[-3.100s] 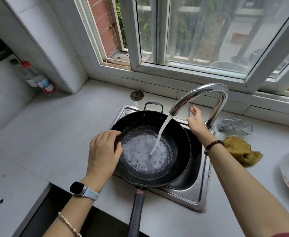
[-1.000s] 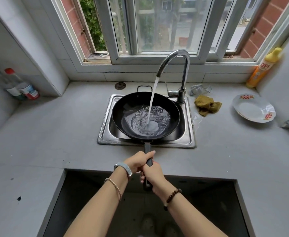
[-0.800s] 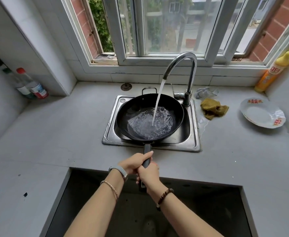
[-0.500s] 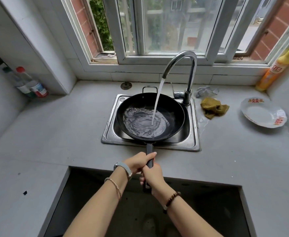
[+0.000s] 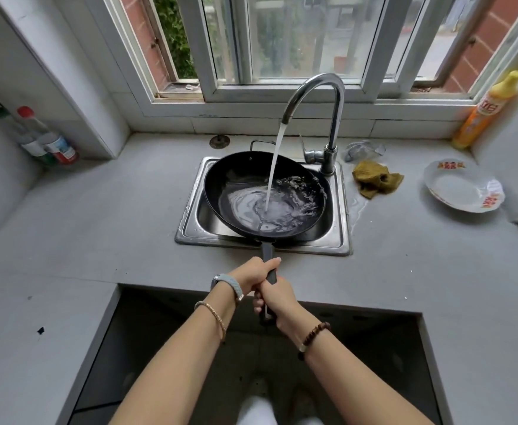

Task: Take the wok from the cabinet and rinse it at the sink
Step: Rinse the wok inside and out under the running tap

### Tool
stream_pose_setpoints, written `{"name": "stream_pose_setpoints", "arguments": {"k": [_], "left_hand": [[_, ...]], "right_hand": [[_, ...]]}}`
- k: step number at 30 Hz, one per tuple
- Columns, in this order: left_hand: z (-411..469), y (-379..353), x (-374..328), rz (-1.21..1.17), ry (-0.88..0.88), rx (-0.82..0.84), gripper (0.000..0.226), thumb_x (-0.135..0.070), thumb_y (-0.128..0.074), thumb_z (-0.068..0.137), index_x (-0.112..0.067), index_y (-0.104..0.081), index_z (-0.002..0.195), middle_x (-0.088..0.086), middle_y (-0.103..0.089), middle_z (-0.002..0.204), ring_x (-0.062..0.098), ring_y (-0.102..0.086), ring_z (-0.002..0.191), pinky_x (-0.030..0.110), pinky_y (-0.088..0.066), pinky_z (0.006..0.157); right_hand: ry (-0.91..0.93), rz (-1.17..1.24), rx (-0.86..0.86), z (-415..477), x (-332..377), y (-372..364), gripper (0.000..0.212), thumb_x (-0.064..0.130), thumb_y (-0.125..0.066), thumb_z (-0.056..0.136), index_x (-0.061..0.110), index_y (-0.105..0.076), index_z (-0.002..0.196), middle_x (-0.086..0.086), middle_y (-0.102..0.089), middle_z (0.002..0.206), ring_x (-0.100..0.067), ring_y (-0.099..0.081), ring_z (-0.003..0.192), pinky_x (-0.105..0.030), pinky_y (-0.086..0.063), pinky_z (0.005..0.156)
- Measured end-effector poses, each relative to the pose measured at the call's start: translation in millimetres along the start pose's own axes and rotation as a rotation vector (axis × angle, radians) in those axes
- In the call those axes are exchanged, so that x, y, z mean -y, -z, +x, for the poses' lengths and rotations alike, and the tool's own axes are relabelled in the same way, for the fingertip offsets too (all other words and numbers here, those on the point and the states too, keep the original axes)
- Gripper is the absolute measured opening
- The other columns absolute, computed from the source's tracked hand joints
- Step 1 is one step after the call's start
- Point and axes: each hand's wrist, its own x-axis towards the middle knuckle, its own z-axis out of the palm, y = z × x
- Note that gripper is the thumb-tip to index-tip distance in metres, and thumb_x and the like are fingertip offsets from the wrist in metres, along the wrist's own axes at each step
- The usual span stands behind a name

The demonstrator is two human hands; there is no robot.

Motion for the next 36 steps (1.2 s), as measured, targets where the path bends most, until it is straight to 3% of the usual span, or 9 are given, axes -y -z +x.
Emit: {"name": "stream_pose_setpoints", "arguments": {"k": [4, 6, 8, 11, 14, 19, 28, 33, 36], "left_hand": [[-1, 22, 11, -0.138, 0.014, 0.111, 0.043, -0.047, -0.055, 0.092, -0.007, -0.054, 0.076, 0.01, -0.055, 0.064, 0.025, -0.052, 0.056, 0.033, -0.045, 0.053], [0, 34, 17, -0.228, 0.019, 0.173, 0.042, -0.048, -0.058, 0.09, -0.008, -0.056, 0.079, 0.02, -0.063, 0.084, 0.035, -0.062, 0.082, 0.051, -0.052, 0.08], [-5, 43, 18, -0.286, 0.023, 0.229, 0.036, -0.041, -0.053, 0.095, -0.008, -0.055, 0.081, 0.021, -0.067, 0.094, 0.032, -0.066, 0.093, 0.046, -0.049, 0.094], [-1, 50, 24, -0.33, 0.025, 0.291, 0.032, -0.035, -0.048, 0.099, -0.008, -0.052, 0.081, 0.018, -0.067, 0.092, 0.024, -0.07, 0.085, 0.033, -0.055, 0.081], [1, 46, 23, -0.277, -0.004, 0.266, 0.034, -0.04, -0.054, 0.095, -0.01, -0.053, 0.08, 0.02, -0.058, 0.089, 0.03, -0.059, 0.085, 0.038, -0.048, 0.077], [4, 22, 14, -0.118, -0.02, 0.128, 0.042, -0.038, -0.05, 0.098, -0.002, -0.051, 0.077, 0.007, -0.05, 0.053, 0.015, -0.044, 0.031, 0.017, -0.034, 0.035], [6, -4, 0, 0.014, -0.037, 0.003, 0.042, -0.035, -0.048, 0.099, -0.004, -0.051, 0.071, 0.006, -0.054, 0.064, 0.016, -0.049, 0.054, 0.025, -0.037, 0.047], [5, 8, 8, -0.09, 0.016, 0.069, 0.047, -0.045, -0.051, 0.095, 0.001, -0.054, 0.087, 0.009, -0.055, 0.06, 0.022, -0.049, 0.051, 0.026, -0.04, 0.047], [6, 26, 18, -0.159, 0.016, 0.157, 0.047, -0.052, -0.056, 0.09, -0.006, -0.053, 0.082, 0.012, -0.056, 0.062, 0.026, -0.051, 0.056, 0.028, -0.04, 0.05]], "right_hand": [[0.07, -0.126, -0.126, 4, 1, -27, 0.021, 0.015, -0.054, 0.085, 0.002, -0.055, 0.101, -0.014, -0.059, 0.065, -0.017, -0.052, 0.04, -0.03, -0.046, 0.046], [0.096, -0.19, -0.188, 7, 0, -41, 0.03, 0.013, -0.055, 0.082, 0.002, -0.052, 0.11, -0.019, -0.063, 0.072, -0.019, -0.055, 0.039, -0.029, -0.049, 0.043], [0.098, -0.244, -0.226, 6, 0, -51, 0.032, 0.01, -0.054, 0.083, 0.002, -0.049, 0.114, -0.02, -0.064, 0.074, -0.02, -0.056, 0.039, -0.027, -0.049, 0.039], [0.102, -0.266, -0.254, 4, 0, -56, 0.032, 0.01, -0.053, 0.084, 0.004, -0.046, 0.115, -0.018, -0.063, 0.075, -0.019, -0.056, 0.04, -0.025, -0.048, 0.038], [0.103, -0.228, -0.228, 4, 0, -50, 0.026, 0.01, -0.051, 0.083, 0.005, -0.051, 0.109, -0.014, -0.061, 0.068, -0.019, -0.055, 0.042, -0.028, -0.049, 0.044], [0.04, -0.065, -0.095, -2, 0, -25, 0.01, 0.015, -0.048, 0.091, 0.006, -0.051, 0.095, -0.005, -0.048, 0.054, -0.014, -0.046, 0.041, -0.025, -0.042, 0.042], [0.009, 0.081, 0.031, -13, 5, 4, 0.02, 0.01, -0.044, 0.095, 0.01, -0.046, 0.075, -0.002, -0.04, 0.052, -0.011, -0.036, 0.041, -0.02, -0.035, 0.039], [0.026, 0.02, -0.018, -12, 4, -10, 0.009, 0.011, -0.049, 0.092, 0.005, -0.051, 0.086, -0.005, -0.047, 0.055, -0.012, -0.042, 0.041, -0.023, -0.04, 0.04], [0.06, -0.112, -0.122, -4, 3, -29, 0.014, 0.01, -0.049, 0.088, 0.0, -0.055, 0.096, -0.009, -0.055, 0.058, -0.014, -0.049, 0.037, -0.023, -0.043, 0.038]]}}
